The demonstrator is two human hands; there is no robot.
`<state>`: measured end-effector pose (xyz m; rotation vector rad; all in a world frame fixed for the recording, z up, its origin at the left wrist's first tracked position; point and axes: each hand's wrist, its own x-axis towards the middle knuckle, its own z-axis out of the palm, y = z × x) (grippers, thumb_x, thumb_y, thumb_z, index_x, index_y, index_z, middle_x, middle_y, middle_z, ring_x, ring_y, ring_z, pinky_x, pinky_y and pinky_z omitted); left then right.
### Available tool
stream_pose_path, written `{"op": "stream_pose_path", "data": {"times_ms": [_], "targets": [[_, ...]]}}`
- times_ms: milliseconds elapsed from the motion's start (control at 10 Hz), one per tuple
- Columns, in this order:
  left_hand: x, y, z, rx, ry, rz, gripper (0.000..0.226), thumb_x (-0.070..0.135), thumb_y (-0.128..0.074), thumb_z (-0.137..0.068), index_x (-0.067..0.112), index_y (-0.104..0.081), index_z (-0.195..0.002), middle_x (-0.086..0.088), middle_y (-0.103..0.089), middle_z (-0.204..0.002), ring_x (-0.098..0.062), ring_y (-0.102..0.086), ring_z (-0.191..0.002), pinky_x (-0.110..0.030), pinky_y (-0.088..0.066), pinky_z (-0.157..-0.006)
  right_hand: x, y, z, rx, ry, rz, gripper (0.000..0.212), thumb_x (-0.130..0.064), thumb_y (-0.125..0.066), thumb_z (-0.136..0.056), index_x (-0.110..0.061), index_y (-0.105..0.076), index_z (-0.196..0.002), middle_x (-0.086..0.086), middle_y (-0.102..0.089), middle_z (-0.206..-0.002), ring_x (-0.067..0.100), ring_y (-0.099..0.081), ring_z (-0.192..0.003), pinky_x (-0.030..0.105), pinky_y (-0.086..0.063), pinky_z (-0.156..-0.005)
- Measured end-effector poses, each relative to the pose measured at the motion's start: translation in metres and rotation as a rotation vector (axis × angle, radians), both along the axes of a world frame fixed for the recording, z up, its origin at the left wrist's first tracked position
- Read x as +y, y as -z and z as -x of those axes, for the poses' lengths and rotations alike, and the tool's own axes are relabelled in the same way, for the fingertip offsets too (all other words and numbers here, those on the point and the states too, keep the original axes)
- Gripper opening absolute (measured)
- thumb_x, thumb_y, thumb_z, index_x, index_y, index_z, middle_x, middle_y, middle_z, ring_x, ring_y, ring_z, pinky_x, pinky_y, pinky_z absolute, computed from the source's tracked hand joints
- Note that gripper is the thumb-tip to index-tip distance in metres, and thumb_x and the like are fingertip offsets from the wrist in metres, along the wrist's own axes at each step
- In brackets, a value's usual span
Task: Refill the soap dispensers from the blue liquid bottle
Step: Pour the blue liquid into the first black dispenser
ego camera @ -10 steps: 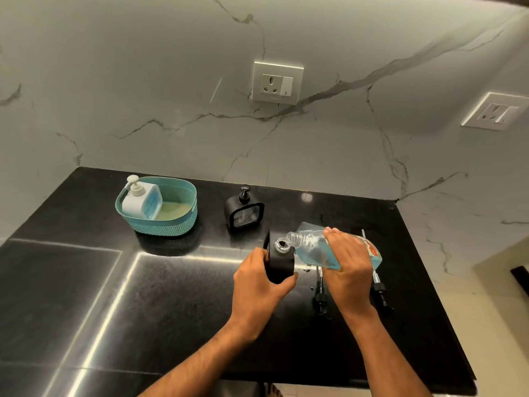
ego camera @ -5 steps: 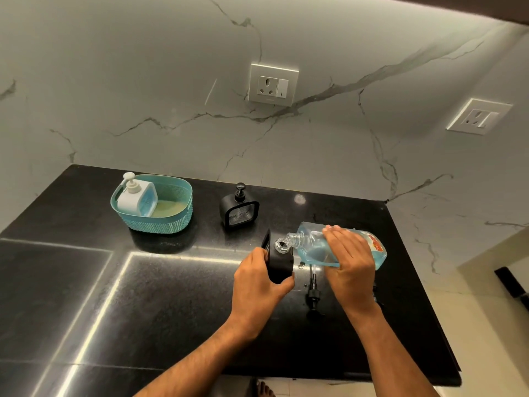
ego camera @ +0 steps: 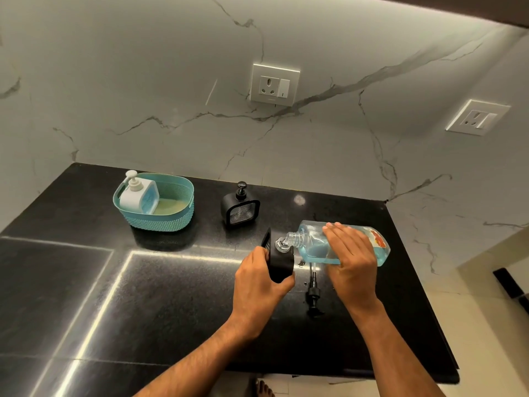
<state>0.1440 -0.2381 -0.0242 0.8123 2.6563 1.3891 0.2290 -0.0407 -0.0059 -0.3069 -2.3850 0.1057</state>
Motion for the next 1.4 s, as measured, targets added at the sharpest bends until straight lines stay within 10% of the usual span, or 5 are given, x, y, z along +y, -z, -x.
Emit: {"op": "stream_pose_path", "data": {"times_ms": [1400], "targets": [[0.0007,0.004,0.006,0.005,-0.004,-0.011,0.049,0.052,-0.083,-0.076,0.034,-0.045,-0.102,0.016,-0.055,-0.097,-0.004,-0.055,-0.09,-0.018,-0.05,-0.074,0.0039,0.0005,0.0086,-0.008,-0.001,-0.019,0.071,-0.016,-0.096,-0.066,-0.004,-0.068,-0.131,0.014,-0.07,-0.131,0.031,-0.064,-0.127,0.054,-0.051,-0.107]]}}
